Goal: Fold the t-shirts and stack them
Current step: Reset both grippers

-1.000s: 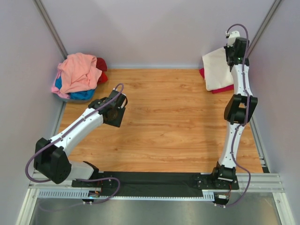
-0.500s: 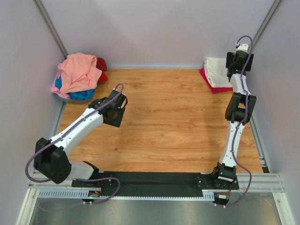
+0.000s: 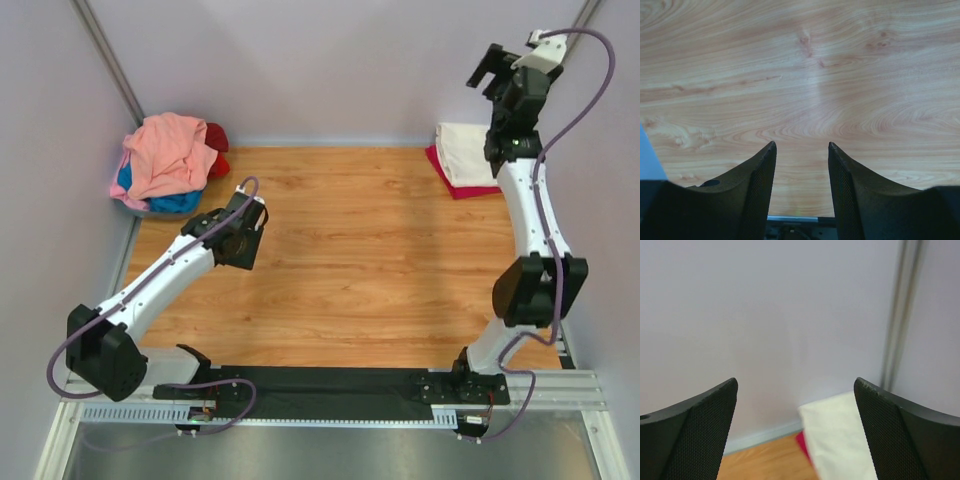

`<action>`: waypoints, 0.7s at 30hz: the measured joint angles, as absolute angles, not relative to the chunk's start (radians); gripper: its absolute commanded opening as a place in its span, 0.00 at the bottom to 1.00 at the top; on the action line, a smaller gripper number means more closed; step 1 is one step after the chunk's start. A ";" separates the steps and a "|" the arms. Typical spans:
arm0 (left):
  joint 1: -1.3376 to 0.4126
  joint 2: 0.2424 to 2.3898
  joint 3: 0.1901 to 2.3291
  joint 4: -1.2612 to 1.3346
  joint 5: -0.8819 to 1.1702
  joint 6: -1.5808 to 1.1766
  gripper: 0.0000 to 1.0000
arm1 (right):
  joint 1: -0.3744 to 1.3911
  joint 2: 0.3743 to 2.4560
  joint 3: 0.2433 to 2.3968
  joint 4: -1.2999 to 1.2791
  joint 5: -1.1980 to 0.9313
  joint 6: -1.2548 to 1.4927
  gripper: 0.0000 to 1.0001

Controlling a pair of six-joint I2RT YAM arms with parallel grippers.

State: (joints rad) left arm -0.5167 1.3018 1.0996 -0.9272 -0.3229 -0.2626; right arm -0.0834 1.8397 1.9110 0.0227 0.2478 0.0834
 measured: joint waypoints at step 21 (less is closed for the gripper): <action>-0.517 1.003 1.092 -0.876 -0.479 -0.282 0.61 | 0.485 1.241 0.915 -0.043 -0.166 0.439 1.00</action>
